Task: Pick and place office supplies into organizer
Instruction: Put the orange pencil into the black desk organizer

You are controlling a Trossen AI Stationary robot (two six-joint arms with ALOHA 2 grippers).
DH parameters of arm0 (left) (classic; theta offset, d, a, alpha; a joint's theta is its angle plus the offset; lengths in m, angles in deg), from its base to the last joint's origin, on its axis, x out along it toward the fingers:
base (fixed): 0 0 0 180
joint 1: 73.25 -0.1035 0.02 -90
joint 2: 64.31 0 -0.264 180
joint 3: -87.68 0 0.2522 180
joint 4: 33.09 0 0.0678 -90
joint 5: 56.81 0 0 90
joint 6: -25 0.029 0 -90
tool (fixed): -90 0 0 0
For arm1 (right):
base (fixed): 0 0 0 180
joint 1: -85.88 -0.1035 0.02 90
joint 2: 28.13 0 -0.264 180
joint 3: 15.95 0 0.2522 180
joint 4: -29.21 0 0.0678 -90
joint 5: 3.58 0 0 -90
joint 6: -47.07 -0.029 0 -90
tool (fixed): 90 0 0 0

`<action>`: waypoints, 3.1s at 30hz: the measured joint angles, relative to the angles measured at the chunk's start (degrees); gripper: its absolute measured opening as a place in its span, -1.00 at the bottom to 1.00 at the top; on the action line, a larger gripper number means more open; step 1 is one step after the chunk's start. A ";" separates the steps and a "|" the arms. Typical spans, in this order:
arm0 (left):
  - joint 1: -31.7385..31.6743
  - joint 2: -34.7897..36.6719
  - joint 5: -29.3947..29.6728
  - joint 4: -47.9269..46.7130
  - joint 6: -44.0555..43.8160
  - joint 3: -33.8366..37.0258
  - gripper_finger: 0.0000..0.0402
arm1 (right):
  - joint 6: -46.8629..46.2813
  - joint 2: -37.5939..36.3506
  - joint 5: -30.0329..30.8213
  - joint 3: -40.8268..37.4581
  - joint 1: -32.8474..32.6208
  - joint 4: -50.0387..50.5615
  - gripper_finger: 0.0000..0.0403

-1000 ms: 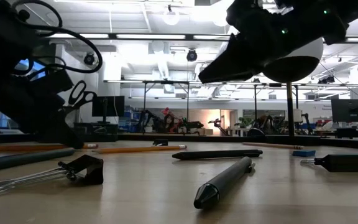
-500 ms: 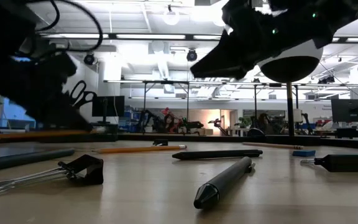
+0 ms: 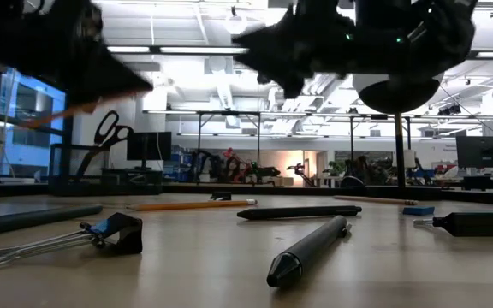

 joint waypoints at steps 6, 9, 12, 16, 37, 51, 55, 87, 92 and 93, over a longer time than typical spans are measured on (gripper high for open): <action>0.00 1.11 -1.82 16.55 12.05 -0.02 -0.98 | -5.15 4.22 -4.14 2.10 3.22 -7.89 -0.18; -0.03 1.11 -2.47 21.48 15.65 -0.04 -0.99 | -6.25 6.81 -6.23 5.15 3.95 -7.31 -0.18; -0.04 1.09 -2.63 24.22 16.90 -0.02 -0.97 | -6.72 10.41 -10.58 10.25 4.16 -7.21 -0.18; -0.07 1.09 -2.65 27.97 18.54 -0.02 -0.98 | -6.68 15.00 -13.90 18.70 4.16 -1.70 -0.18; -0.04 0.17 -3.31 29.17 19.42 -0.04 -0.97 | -2.88 20.76 -15.31 34.05 4.16 10.57 -0.18; -0.04 0.17 -3.54 29.24 19.33 -0.04 -0.97 | -1.63 20.76 -12.95 34.05 4.56 6.96 -0.18; -0.04 0.17 -3.70 29.24 19.31 -0.04 -0.96 | -1.65 20.76 -12.56 34.07 4.58 6.30 -0.18; -0.07 0.25 -3.38 28.67 20.18 -0.07 -0.96 | 0.84 20.76 -10.42 34.91 4.91 7.79 -0.92; -0.04 0.21 -2.68 28.66 20.89 -0.04 -0.91 | 0.99 20.76 -10.26 34.94 5.06 8.90 -0.96; -0.04 0.19 -2.59 28.51 20.92 -0.04 -0.87 | 1.03 20.76 -10.29 34.95 5.13 9.07 -0.97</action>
